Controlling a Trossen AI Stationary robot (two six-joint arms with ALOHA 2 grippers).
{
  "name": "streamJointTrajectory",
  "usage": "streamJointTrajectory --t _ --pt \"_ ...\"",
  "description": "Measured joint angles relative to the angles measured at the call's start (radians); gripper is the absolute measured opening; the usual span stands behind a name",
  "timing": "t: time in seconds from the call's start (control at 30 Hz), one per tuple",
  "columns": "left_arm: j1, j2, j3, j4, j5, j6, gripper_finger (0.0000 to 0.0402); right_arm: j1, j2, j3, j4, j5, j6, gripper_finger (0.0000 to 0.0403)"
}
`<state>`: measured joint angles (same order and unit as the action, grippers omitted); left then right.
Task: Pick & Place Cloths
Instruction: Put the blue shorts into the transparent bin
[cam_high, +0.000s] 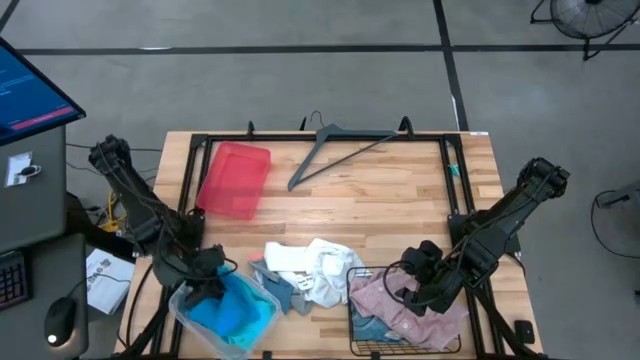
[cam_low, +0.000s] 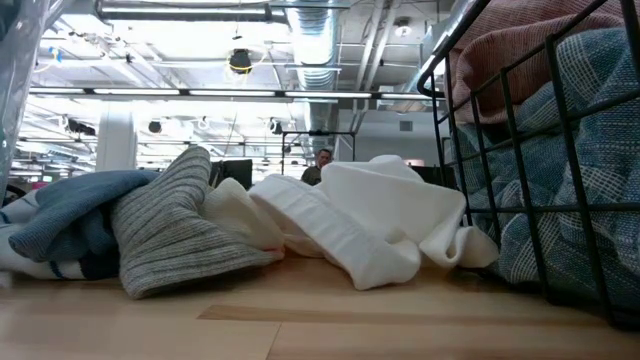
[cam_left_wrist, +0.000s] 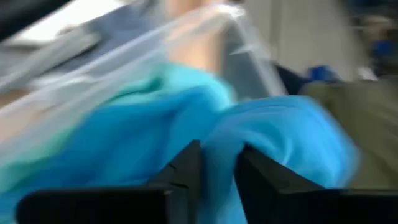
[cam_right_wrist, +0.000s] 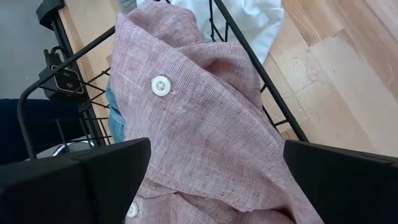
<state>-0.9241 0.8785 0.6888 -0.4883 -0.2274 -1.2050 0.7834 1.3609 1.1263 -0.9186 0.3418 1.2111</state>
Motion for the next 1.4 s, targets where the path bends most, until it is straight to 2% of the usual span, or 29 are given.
streamJointTrajectory --t 0.2,0.37,0.5,0.63,0.7,0.83,1.07,1.4 --pt "0.0 -0.044 0.0 0.13 0.016 0.05 0.0127 -0.003 0.0 0.0 0.001 0.005 -0.017 0.0363" --pt "0.0 -0.047 0.001 0.273 0.015 0.173 0.0135 -0.007 0.0 0.0 0.009 0.03 -0.019 0.0363" --pt "0.0 -0.023 0.001 0.297 0.014 0.212 0.0105 -0.007 0.0 0.0 0.018 0.029 -0.043 0.0363" --pt "0.0 0.062 0.001 0.301 0.044 0.211 0.0032 -0.007 0.0 0.0 0.018 0.029 -0.043 0.0363" --pt "0.0 0.119 0.001 0.317 0.074 0.195 0.001 -0.007 0.0 0.0 0.018 0.029 -0.043 0.0363" --pt "0.0 0.236 0.002 0.366 0.114 0.176 0.0002 -0.007 0.0 0.0 0.017 0.028 -0.043 0.0363" --pt "-0.003 0.41 0.003 0.333 0.28 0.17 0.0 -0.007 0.0 0.0 0.016 0.026 -0.041 0.0363" --pt "0.0 0.581 0.01 0.221 0.328 0.172 0.0 -0.007 0.0 0.0 0.014 0.026 -0.042 0.0363"
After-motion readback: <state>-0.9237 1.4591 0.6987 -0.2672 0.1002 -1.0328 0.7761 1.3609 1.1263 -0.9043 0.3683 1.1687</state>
